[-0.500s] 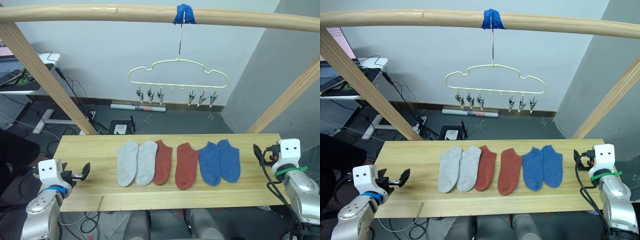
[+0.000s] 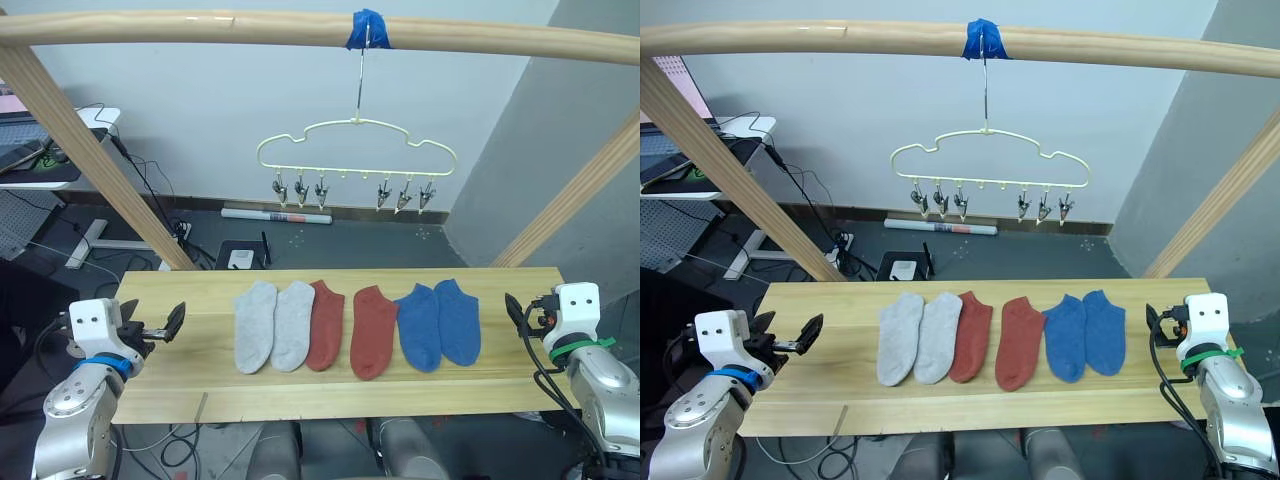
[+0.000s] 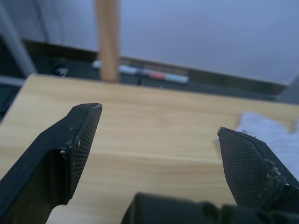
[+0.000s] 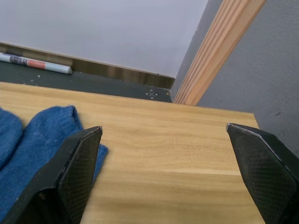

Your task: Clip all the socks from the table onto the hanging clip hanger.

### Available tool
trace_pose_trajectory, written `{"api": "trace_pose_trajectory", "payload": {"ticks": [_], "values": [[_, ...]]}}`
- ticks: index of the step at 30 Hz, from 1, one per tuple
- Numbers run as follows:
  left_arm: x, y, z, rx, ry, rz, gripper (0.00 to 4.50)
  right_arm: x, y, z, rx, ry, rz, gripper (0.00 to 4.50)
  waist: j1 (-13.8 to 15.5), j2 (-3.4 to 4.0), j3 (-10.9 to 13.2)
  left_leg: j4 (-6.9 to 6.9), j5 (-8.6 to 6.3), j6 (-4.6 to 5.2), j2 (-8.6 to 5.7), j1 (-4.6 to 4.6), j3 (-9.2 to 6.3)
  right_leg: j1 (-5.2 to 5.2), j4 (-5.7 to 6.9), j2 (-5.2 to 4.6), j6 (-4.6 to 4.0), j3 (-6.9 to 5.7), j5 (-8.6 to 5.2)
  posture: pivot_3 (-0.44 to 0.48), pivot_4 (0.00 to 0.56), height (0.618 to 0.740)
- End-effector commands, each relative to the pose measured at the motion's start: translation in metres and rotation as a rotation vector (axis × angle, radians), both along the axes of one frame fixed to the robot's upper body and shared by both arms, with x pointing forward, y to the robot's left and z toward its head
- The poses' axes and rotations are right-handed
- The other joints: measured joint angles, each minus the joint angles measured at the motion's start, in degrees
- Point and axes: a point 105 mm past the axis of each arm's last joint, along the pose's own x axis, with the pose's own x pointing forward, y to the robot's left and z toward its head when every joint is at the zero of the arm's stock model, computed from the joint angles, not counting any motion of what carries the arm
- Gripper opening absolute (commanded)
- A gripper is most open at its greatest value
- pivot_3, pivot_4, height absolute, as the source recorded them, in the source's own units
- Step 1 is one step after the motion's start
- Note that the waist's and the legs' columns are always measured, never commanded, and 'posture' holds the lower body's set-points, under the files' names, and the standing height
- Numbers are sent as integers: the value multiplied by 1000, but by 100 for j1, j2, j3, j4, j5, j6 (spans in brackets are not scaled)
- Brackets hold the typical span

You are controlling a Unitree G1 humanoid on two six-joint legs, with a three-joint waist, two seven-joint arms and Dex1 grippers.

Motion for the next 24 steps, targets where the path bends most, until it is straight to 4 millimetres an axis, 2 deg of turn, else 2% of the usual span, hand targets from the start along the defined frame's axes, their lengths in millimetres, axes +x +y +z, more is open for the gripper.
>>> {"api": "trace_pose_trajectory", "payload": {"ticks": [1,5,7,10,15,18,20,22,24], "values": [[-4,-10,33,0,-81,-43,4500,1,13,19,7,-38,88,4460,-12,0,2,0,0,0,0,4,4,2,2,0,-1,2,0,-42,228,740],[2,-33,62,16,-150,-131,4500,0,57,33,47,-47,313,4460,-9,2,19,0,0,0,0,14,6,5,3,0,-1,5,-1,-54,244,740],[14,-57,86,38,-226,-198,4500,-3,95,56,94,-96,512,4460,-10,0,41,1,0,0,1,18,7,7,4,0,-1,6,-1,-60,247,740],[25,-83,103,35,-277,-272,4500,-12,132,81,145,-157,685,4460,-1,1,65,3,0,0,-1,19,7,8,5,1,0,6,-1,-74,251,740],[47,-113,112,-8,-303,-327,4500,-15,171,106,132,-248,826,4460,-13,1,82,-4,-4,-3,-1,11,11,9,-12,2,8,6,-7,-99,262,740],[54,-119,113,3,-309,-323,4500,-16,183,115,168,-271,863,4460,-11,-1,94,-5,-4,-2,0,-8,1,-3,-14,4,33,-1,7,-103,262,740],[68,-126,117,-32,-339,-330,4500,-17,203,131,208,-312,930,4460,-22,2,113,-5,-5,-2,0,-9,-1,-2,-14,4,37,-1,6,-124,275,740],[76,-131,121,-70,-363,-341,4500,-17,215,139,227,-328,965,4460,-26,-4,164,1,-5,-2,-1,-8,-3,-2,-10,6,36,-2,7,-134,279,740],[83,-135,119,-65,-369,-364,4112,-14,221,142,243,-334,980,4500,-35,-8,175,3,-3,-2,-1,-9,-7,0,-10,8,26,-2,6,-138,281,740]]}}
